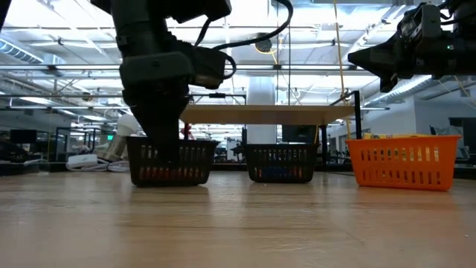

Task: Pick & Place Office Desk Supplies
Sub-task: Put the left black bin filled with rubber bands on the shelf

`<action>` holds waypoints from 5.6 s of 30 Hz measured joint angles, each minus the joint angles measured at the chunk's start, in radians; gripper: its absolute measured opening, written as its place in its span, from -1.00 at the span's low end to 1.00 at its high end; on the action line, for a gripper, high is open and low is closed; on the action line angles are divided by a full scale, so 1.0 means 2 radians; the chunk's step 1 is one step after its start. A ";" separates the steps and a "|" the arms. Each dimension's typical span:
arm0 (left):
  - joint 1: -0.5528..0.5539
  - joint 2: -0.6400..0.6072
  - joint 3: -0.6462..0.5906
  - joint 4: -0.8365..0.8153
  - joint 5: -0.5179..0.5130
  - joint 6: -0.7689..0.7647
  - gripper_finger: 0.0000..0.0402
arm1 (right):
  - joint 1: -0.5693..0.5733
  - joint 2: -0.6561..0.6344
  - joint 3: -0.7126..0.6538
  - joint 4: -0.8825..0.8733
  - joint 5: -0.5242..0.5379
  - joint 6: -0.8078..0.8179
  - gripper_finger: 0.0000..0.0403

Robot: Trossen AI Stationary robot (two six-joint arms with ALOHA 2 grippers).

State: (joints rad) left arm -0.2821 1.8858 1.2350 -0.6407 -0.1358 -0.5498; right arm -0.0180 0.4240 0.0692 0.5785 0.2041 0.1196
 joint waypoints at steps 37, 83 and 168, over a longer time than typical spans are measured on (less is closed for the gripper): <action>-0.134 -0.208 0.000 -0.266 -0.115 0.001 -1.00 | 0.000 0.002 0.000 0.000 0.000 0.013 -1.00; 0.226 -0.084 0.248 -0.253 -0.058 0.424 -1.00 | 0.000 0.011 0.000 0.003 0.002 0.011 -1.00; 0.287 -0.051 0.212 -0.290 -0.011 0.377 -0.10 | 0.000 0.011 0.000 0.016 0.000 0.009 -1.00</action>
State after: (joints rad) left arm 0.2913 1.7831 1.6585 -1.2204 -0.1577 0.2043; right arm -0.0178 0.4462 0.0696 0.6098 0.2047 0.1375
